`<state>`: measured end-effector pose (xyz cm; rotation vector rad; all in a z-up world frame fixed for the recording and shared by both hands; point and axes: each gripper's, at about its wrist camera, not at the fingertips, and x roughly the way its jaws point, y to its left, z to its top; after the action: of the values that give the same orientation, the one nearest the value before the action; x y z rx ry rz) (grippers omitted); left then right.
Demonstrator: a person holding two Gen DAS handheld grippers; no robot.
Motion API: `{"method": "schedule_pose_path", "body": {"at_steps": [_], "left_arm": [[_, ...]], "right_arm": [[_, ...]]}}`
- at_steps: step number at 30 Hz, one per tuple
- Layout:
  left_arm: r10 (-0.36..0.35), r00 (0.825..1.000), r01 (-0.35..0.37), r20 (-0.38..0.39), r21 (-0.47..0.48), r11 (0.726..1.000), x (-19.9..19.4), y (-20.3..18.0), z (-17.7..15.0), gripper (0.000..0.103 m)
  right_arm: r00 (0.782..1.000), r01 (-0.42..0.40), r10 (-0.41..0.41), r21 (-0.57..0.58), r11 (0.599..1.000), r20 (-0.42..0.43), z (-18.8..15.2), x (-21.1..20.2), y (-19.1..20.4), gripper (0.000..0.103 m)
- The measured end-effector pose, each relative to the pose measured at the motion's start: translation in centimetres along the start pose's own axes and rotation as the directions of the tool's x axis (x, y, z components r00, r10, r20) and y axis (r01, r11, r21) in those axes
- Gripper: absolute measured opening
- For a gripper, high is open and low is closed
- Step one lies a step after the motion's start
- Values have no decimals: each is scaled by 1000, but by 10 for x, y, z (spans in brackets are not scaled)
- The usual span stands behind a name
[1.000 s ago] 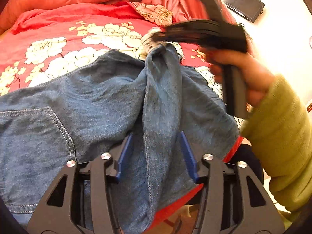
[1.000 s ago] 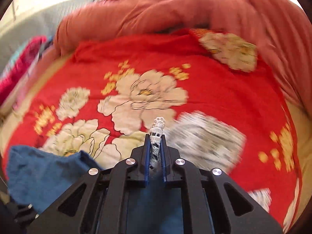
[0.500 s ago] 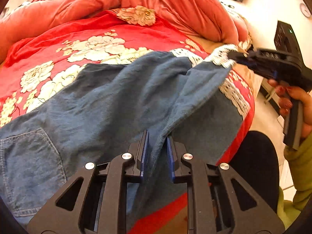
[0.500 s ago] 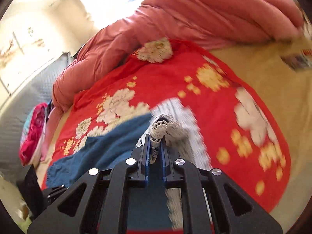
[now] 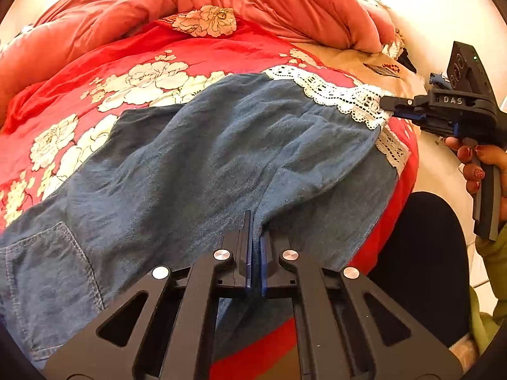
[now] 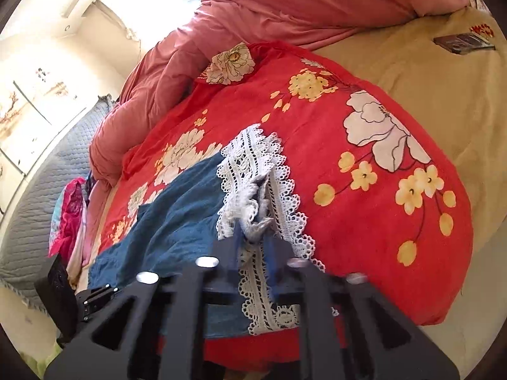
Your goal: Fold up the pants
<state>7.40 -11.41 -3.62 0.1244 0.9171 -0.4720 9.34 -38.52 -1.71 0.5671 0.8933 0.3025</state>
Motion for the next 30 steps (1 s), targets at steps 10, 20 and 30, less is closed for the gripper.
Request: {"method": "schedule_pose_path", "body": {"at_steps": [10,20,30], "left_arm": [[-58,998,57,11,62,996,-27,-16,-15,0],[-30,998,34,-51,82,996,-4,-22,-27,4],[-66,996,71,51,-85,994,-52,13,-42,42]], "right_arm": [[999,31,-33,-34,999,-42,-24,-28,-8,9],[975,189,-199,-104,976,-101,-45,-11,-15,23],[961,277,-272,-239,931,53,-40,-46,24,49]]}}
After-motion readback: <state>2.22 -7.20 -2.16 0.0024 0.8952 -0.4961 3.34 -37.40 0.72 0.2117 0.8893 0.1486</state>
